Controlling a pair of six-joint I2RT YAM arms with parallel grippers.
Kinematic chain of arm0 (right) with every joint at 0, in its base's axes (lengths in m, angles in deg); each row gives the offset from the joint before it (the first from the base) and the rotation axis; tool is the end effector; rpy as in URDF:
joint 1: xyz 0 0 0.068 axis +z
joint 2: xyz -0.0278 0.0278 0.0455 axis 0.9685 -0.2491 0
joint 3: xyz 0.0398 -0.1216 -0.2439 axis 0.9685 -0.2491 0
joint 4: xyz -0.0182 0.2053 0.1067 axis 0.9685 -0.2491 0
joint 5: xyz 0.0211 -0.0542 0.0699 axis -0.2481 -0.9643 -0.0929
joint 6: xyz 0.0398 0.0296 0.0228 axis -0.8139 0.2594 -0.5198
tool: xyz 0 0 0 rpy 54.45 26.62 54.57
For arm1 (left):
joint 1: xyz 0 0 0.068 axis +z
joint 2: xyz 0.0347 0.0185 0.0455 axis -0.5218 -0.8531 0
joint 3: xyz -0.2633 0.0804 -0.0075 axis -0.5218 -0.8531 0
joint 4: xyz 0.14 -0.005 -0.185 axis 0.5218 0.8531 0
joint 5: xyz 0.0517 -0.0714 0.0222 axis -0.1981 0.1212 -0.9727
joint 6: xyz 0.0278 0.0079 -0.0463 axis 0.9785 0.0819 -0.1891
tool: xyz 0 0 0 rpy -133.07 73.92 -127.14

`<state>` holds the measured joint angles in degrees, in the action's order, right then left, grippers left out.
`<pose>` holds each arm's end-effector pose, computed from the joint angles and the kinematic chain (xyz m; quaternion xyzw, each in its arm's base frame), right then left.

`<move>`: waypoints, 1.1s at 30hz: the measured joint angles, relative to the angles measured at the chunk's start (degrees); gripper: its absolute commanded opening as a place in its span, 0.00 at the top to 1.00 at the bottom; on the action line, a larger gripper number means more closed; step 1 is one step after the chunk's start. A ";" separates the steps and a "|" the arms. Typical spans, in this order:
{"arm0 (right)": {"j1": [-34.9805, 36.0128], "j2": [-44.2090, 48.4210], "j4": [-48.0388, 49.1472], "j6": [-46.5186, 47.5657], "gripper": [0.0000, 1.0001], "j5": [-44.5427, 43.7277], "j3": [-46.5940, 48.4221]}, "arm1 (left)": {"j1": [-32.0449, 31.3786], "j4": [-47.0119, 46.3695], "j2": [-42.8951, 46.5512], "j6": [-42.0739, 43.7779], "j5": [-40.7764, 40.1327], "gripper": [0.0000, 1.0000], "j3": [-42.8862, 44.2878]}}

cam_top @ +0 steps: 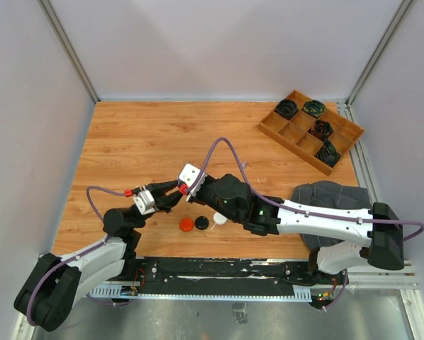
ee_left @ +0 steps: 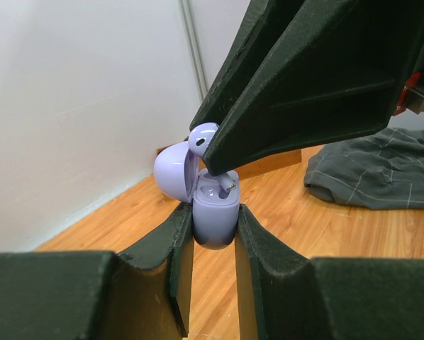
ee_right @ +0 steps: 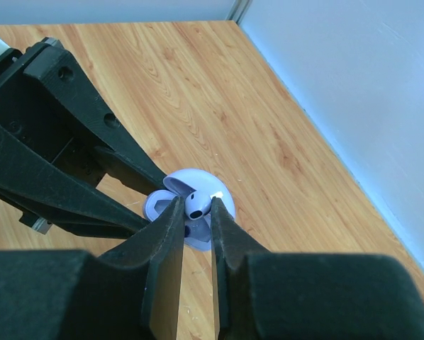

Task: Insert the wireless bluetooth earbuds into the charging case
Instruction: Place the earbud in the charging case.

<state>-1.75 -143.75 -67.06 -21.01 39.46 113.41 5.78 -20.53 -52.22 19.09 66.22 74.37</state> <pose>0.0932 0.2779 0.3640 -0.4241 0.5807 0.2216 0.6586 0.1050 -0.0713 0.2458 0.3286 0.4266 -0.3202 0.7794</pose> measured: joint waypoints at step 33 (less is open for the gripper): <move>2.71 1.16 10.27 14.49 0.85 1.03 -9.90 | -0.02 4.85 1.49 -6.08 -1.40 1.00 0.04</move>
<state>0.96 -142.59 -56.78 -6.52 40.49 103.51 5.76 -15.68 -50.73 13.02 64.82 74.42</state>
